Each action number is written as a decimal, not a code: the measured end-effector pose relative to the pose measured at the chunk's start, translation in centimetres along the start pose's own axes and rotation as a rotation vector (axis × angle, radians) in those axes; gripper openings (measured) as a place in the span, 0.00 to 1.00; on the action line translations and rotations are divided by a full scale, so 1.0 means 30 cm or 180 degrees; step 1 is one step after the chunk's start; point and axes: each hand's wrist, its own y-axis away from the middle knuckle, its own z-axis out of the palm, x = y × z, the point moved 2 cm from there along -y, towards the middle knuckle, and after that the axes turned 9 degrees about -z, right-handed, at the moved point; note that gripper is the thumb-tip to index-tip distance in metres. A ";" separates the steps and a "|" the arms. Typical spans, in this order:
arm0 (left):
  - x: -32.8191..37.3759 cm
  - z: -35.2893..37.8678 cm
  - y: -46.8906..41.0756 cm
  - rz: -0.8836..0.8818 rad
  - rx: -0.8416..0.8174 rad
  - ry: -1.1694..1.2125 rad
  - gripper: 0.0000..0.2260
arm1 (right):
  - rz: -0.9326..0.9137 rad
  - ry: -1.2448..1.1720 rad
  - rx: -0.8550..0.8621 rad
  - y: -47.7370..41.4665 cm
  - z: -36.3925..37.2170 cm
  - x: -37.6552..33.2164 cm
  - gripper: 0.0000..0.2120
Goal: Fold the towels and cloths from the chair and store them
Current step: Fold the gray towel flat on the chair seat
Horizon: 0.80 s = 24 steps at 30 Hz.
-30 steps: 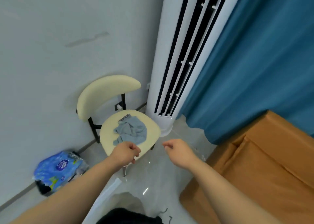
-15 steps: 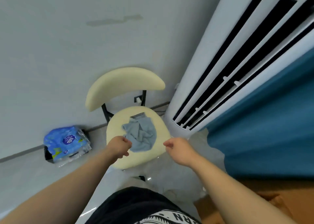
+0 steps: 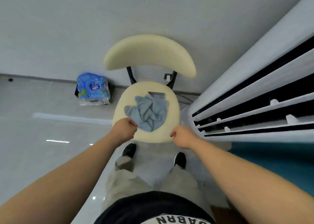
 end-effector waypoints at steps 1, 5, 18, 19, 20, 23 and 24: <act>0.002 0.054 0.003 0.0050 -0.0039 -0.0103 0.03 | -0.0022 0.0027 -0.0078 -0.017 -0.003 0.029 0.19; 0.010 0.278 -0.066 0.0315 -0.0051 -0.0728 0.09 | 0.0036 0.0059 -0.0105 -0.133 -0.006 0.131 0.19; -0.183 0.783 -0.791 0.1182 0.1999 -0.2123 0.20 | -0.0444 -0.1021 0.1166 -0.805 0.353 0.528 0.13; -0.190 0.791 -0.813 0.1323 0.2202 -0.2045 0.16 | -0.0570 -0.1015 0.1302 -0.818 0.360 0.539 0.13; -0.193 0.791 -0.820 0.1419 0.2296 -0.1892 0.13 | -0.0705 -0.1003 0.1428 -0.823 0.366 0.554 0.13; -0.172 0.752 -0.723 0.1640 0.2302 -0.1049 0.08 | -0.0958 -0.0940 0.1809 -0.743 0.377 0.579 0.14; -0.161 0.730 -0.640 0.1760 0.2284 -0.0811 0.08 | -0.0991 -0.0901 0.1856 -0.693 0.388 0.575 0.15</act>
